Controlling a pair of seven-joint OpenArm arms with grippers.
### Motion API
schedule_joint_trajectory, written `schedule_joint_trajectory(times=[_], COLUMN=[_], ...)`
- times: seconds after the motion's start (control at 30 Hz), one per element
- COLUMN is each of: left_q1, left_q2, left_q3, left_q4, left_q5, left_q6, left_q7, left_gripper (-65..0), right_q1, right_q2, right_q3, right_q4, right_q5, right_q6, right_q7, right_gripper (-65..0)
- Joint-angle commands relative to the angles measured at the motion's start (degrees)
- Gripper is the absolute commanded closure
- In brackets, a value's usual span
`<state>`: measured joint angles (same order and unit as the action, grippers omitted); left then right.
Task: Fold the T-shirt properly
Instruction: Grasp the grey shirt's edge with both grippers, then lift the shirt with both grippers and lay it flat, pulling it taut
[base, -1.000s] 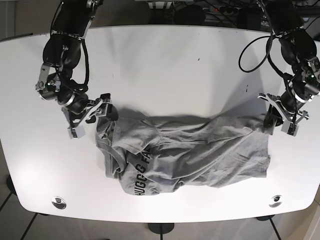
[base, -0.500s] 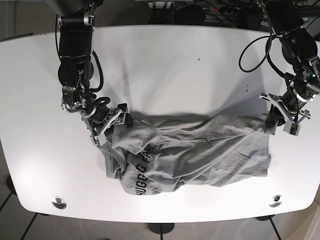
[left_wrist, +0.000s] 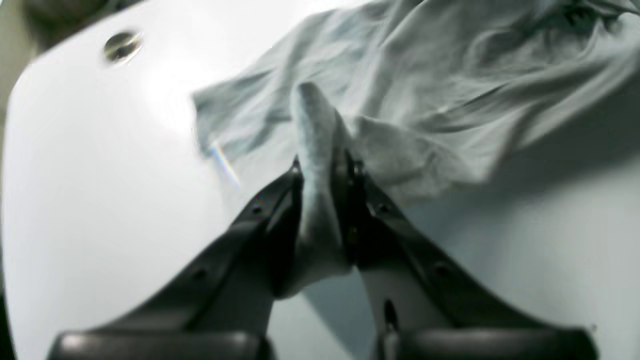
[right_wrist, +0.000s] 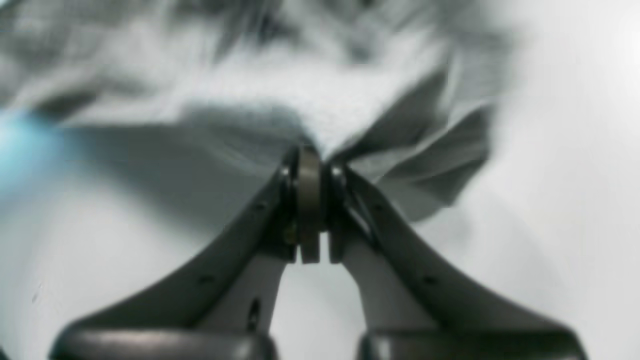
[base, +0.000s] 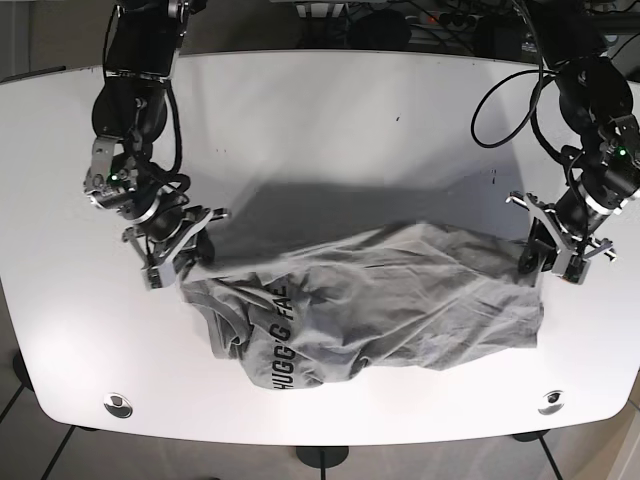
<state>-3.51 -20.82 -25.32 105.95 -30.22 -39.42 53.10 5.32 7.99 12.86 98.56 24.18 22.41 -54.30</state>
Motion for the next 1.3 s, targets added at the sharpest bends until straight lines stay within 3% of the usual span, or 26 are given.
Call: schedule_joint_trajectory(times=[0.03, 0.13, 0.2, 0.33, 0.43, 0.7, 0.9, 1.0, 1.17, 1.3], left_q1=[-6.0, -13.1, -18.1, -29.2, -38.6, -54.5, -57.6, -56.8, -43.5, -24.4], left_q2=[-1.1, -0.7, 1.8, 3.8, 5.3, 3.6, -0.1, -2.0, -2.0, -0.9], left_q3=[1.6, 6.8, 10.5, 14.7, 15.1, 15.1, 15.1, 14.6, 8.4, 3.2], left_q4=[-2.6, -11.6, -18.8, -31.0, -38.4, -44.1, -32.4, -21.6, -6.4, 3.5], left_q5=[-0.7, 1.5, 4.9, 10.9, 15.0, 15.8, 15.6, 15.5, 15.4, 15.1], left_q6=[0.9, 3.0, 3.2, 3.2, 3.2, 3.2, 3.2, 3.1, 2.8, 2.6], left_q7=[-2.0, -3.0, -8.7, -13.4, -15.6, -17.6, -17.5, -12.7, -6.4, -5.2], left_gripper=[-1.0, -1.0, -1.0, -1.0, -1.0, -1.0, -1.0, -1.0, -1.0, -1.0], right_q1=[3.3, 8.6, 14.5, 25.8, 35.2, 53.3, 59.7, 56.6, 41.9, 24.9], right_q2=[0.8, 2.2, 2.2, 2.3, 5.3, 7.7, 7.9, 7.9, 7.4, 7.4], right_q3=[1.6, 1.7, 1.6, 1.1, -5.3, -10.3, -9.9, -9.7, -5.7, -1.3], right_q4=[3.2, -1.3, -8.0, -19.8, -28.1, -34.8, -26.1, -13.4, 2.8, 10.8], right_q5=[0.8, 0.8, 0.5, 0.4, 0.7, 0.7, 0.8, 0.8, 0.8, 0.8], right_q6=[0.22, 0.22, 0.22, 0.22, 0.14, 0.22, 0.22, 0.22, 0.22, 0.22], right_q7=[-1.0, -1.5, -1.3, -0.2, 3.5, 5.8, 1.9, -3.5, -8.1, -8.2], right_gripper=[-2.1, -2.1, -2.1, -2.1, -2.1, -2.1, -2.1, -2.1, -2.1, -2.1])
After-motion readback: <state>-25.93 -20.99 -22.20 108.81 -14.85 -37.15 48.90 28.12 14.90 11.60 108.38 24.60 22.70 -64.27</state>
